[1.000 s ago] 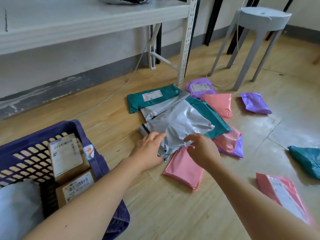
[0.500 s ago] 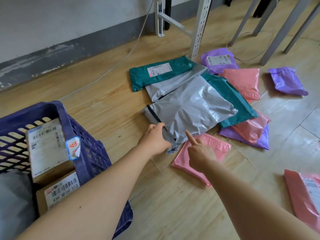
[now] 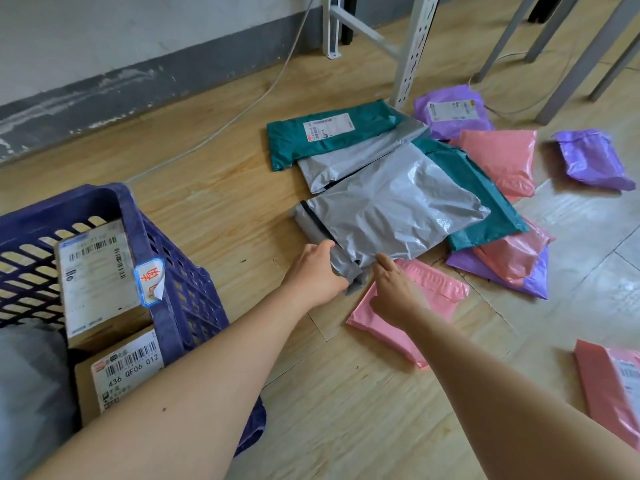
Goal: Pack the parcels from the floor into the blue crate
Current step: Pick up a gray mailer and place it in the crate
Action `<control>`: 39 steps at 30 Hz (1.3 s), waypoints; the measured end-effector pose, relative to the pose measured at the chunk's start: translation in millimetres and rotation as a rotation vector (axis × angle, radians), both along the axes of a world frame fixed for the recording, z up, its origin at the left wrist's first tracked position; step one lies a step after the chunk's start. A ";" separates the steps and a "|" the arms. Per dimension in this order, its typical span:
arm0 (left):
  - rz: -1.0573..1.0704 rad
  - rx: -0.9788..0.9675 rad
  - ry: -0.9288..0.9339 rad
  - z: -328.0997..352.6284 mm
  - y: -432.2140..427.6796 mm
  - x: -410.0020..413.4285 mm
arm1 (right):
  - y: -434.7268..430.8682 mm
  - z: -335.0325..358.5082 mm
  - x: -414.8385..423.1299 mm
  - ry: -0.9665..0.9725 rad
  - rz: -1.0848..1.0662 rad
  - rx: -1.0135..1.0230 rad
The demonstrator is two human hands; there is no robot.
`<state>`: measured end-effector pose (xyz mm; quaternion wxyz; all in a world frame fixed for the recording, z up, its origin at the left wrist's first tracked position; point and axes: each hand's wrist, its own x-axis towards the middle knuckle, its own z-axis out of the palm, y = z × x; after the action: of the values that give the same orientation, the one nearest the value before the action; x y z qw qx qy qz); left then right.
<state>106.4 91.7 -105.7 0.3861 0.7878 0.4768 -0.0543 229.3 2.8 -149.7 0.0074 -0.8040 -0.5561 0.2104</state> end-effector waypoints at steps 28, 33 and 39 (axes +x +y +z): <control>0.000 0.218 -0.269 145.2 -58.3 -55.3 | -26.5 222.9 -27.7 -0.009 -0.362 0.748; 0.081 0.270 -0.307 168.9 -67.2 -73.5 | -40.1 259.6 -52.7 -0.007 -0.390 0.776; 0.360 0.406 -0.456 189.2 -71.8 -122.7 | -44.3 308.8 -94.0 0.050 -0.452 0.912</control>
<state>-16.4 19.9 83.5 0.3215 0.7438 0.5105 0.2877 135.3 -41.4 159.1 0.4161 -0.8140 -0.4032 -0.0415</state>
